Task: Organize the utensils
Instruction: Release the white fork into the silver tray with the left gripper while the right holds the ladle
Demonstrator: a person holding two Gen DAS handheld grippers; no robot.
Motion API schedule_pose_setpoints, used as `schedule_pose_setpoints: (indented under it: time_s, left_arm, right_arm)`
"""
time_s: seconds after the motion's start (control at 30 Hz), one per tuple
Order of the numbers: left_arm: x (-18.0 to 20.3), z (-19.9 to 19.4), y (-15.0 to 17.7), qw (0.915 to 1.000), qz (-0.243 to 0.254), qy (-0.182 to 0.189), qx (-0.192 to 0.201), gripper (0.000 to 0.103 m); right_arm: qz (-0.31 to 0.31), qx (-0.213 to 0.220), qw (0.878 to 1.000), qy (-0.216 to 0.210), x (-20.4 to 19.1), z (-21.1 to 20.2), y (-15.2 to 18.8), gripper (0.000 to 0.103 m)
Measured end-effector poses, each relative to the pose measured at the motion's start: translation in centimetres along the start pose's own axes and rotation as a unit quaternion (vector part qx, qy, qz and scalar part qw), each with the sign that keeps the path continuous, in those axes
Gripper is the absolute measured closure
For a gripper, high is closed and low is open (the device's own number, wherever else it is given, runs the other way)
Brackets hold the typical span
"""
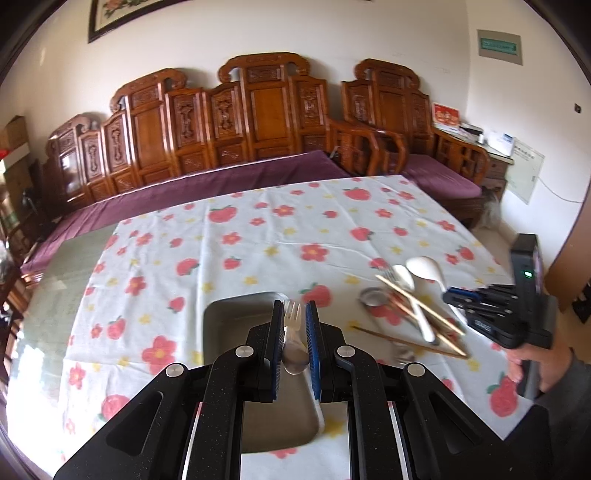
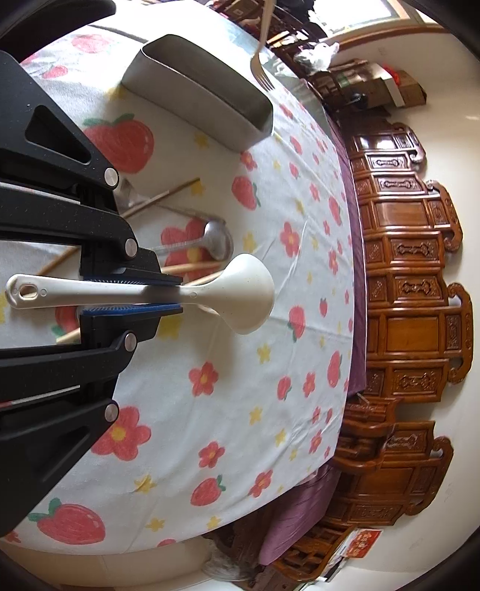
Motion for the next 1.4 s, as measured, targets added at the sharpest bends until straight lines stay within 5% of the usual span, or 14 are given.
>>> schedule_pose_setpoints:
  time_s: [0.33,0.67,0.73,0.97,1.4]
  left_arm:
    - [-3.7,5.2,4.1,0.9988,-0.022,-0.031,-0.03,0.092]
    - [-5.0,8.4,6.9,0.9969,-0.048,-0.015,-0.061,0.088]
    - [-5.4,8.2,7.1,0.9968,-0.053,-0.013,-0.058,0.073]
    - [-6.0,6.3,6.3,0.9983,-0.045,-0.008,-0.036,0.061]
    - [-11.2,3.2,5.2,0.9974,-0.066,-0.024,-0.017,0.059]
  right_arm:
    - [-0.015,0.011,0.999,-0.032,-3.2,-0.7,-0.5,0.092]
    - [-0.023,0.012,0.999,-0.048,-5.7,-1.0,-0.8,0.092]
    - [-0.026,0.014,0.998,-0.049,-6.4,-1.2,-0.9,0.092]
    - [-0.037,0.022,0.997,-0.061,-10.2,-1.9,-2.0,0.092]
    - [0.005,0.013,0.994,-0.108,-17.9,-0.1,-4.6,0.092]
Point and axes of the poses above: each gripper's, at about its wrist camera, not at the fingertips, and z roughly the way its jaws point, x to its right, y to its underside, the point moved 1 cm from there along z, roughly the way its jaws point, and after that the axes turned 5 degrees about x, right-handed, at the moved point
